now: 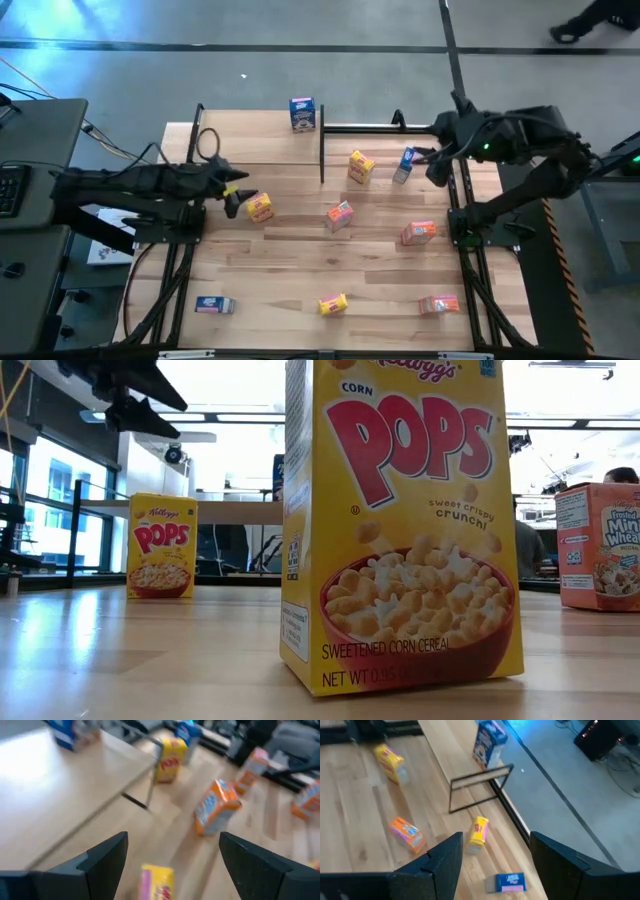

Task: Stack cereal on shelf
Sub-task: Put the middle yellow cereal box on the shelf

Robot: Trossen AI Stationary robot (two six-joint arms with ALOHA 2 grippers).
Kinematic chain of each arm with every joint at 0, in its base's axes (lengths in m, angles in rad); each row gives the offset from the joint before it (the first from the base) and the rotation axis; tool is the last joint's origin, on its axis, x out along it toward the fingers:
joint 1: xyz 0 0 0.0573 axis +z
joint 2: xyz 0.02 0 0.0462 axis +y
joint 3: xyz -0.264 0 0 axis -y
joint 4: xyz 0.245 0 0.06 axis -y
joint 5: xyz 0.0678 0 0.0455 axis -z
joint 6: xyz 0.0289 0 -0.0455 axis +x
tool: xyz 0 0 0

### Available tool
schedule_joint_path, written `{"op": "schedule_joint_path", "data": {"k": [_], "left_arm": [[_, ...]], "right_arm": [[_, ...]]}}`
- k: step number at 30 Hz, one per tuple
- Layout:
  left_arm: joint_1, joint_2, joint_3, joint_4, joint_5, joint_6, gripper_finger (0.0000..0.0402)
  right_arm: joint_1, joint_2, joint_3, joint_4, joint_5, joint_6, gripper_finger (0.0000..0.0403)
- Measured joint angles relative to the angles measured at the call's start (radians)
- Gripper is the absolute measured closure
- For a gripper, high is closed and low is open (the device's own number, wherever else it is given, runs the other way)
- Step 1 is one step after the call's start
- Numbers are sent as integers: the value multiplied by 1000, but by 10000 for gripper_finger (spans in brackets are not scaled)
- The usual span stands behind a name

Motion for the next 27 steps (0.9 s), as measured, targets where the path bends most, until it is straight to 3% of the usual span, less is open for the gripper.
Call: {"op": "schedule_joint_path", "data": {"k": [4,15,27], "left_arm": [[0,37,2,4,84,-15,96],[-1,96,2,3,88,23,96],[0,202,2,-127,81,-15,96]], "right_arm": [[24,-96,-193,127,11,10,180],[37,-319,-616,392,10,62,180],[37,-368,-805,515,0,112,180]]}}
